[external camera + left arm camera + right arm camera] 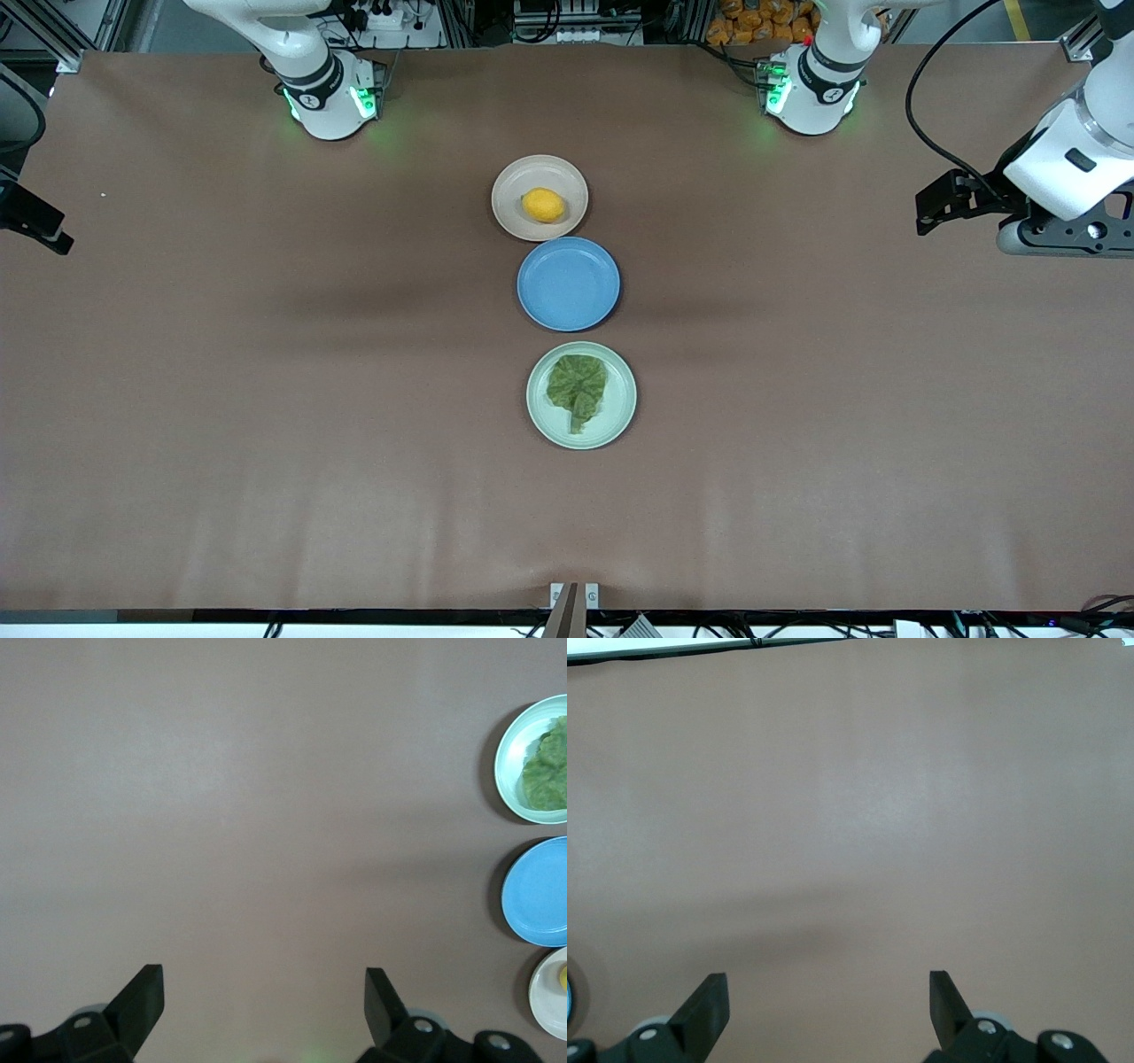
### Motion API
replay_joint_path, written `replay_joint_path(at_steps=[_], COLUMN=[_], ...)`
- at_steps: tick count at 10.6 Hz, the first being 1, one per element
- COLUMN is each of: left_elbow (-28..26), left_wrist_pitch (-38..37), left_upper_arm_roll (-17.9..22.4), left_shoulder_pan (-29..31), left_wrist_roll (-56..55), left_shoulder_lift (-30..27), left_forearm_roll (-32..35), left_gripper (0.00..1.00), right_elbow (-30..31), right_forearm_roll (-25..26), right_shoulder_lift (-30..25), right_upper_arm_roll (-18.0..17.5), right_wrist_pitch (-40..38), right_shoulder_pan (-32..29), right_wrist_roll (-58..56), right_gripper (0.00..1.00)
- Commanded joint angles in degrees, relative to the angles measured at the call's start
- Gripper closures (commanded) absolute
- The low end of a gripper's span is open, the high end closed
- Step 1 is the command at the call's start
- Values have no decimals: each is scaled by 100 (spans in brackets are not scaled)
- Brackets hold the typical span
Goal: Pick lemon and lettuce from plates
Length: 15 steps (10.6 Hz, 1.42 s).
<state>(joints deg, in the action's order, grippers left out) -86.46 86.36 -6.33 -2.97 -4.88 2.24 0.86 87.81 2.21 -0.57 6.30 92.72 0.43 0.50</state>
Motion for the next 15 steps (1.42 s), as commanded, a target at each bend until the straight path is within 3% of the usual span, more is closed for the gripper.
replay_joint_path(at_steps=[1,6,9,13,15], left_elbow=[120,295,288,323,244], left_wrist_pitch=[-128,-128,-267,-978,-1200], left_upper_arm_roll=[0,96,88,53,36], left_shoulder_pan=[33,24,366,1042,1009], left_wrist_roll=[145,145,470,443,462], left_shoulder_lift=[22,136,76,-528,-795], left_forearm_roll=[-130,-60,-15,-331,-393], left_gripper=[0,0,0,0,0], right_elbow=[16,148,446,1157,1762], right_forearm_roll=[-89,-89,-98,-98,-98], right_shoulder_lift=[13,31,22,4,-13], right_upper_arm_roll=[12,-6,-23,-84,-652], right_wrist_pitch=[-26,-9,97,526,1070], right_shoulder_pan=[62,177,378,1194,1302], right_wrist_roll=[-6,29,143,1624,2415], right_gripper=[0,0,0,0,0])
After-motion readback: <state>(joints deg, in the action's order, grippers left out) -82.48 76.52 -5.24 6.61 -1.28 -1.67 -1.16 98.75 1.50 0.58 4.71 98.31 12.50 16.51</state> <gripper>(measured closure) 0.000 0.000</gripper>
